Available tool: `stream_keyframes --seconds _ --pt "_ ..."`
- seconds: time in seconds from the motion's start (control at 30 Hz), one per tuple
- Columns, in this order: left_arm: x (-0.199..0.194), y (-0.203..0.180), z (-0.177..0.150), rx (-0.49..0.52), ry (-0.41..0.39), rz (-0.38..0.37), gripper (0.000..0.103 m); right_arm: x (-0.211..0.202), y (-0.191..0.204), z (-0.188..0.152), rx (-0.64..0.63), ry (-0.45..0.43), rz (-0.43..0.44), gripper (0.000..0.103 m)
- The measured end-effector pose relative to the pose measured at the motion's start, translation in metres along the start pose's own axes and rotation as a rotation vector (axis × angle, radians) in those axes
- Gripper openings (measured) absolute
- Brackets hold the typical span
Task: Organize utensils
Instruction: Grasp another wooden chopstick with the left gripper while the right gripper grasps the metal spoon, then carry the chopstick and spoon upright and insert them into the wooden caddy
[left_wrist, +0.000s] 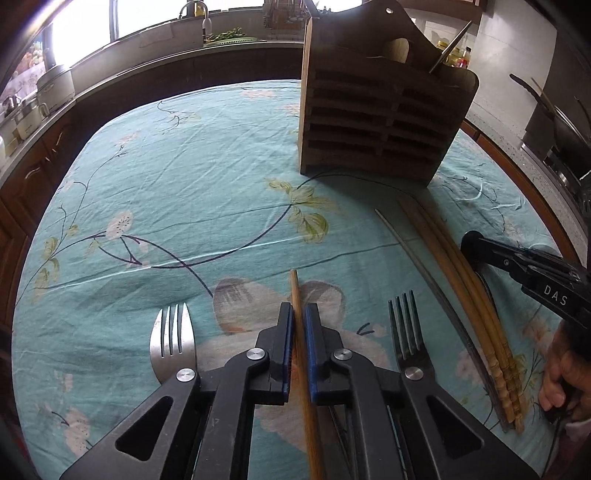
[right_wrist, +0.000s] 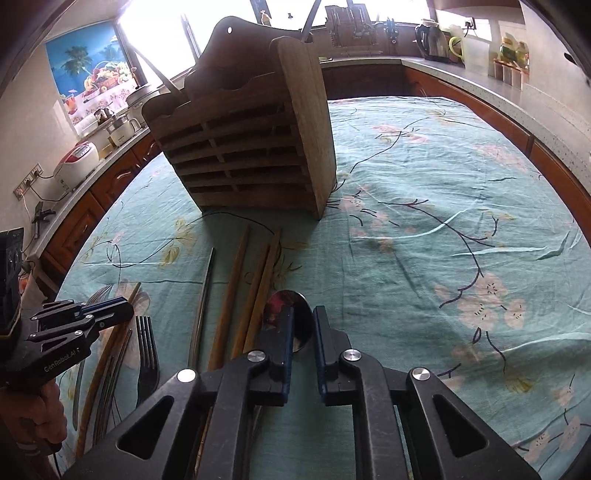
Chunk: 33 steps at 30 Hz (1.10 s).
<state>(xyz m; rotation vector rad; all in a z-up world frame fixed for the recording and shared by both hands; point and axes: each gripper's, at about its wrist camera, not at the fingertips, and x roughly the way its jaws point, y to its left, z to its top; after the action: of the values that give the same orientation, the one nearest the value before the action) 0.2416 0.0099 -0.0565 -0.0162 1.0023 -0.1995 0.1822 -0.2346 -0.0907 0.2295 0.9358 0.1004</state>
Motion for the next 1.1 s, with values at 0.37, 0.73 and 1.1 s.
stream_keyframes --seconds 0.37,0.73,1.1 --pt "-0.034 0.017 -0.006 -0.075 -0.074 -0.099 0.003 -0.035 -0.006 0.007 0.019 -0.085 0.019 0.002" --pt "-0.094 0.028 -0.010 -0.113 -0.211 -0.159 0.003 -0.074 -0.007 0.012 0.036 -0.178 0.017 0.002" --pt "-0.167 0.039 -0.020 -0.138 -0.389 -0.203 0.003 -0.158 0.019 0.038 -0.051 -0.451 -0.068 0.002"
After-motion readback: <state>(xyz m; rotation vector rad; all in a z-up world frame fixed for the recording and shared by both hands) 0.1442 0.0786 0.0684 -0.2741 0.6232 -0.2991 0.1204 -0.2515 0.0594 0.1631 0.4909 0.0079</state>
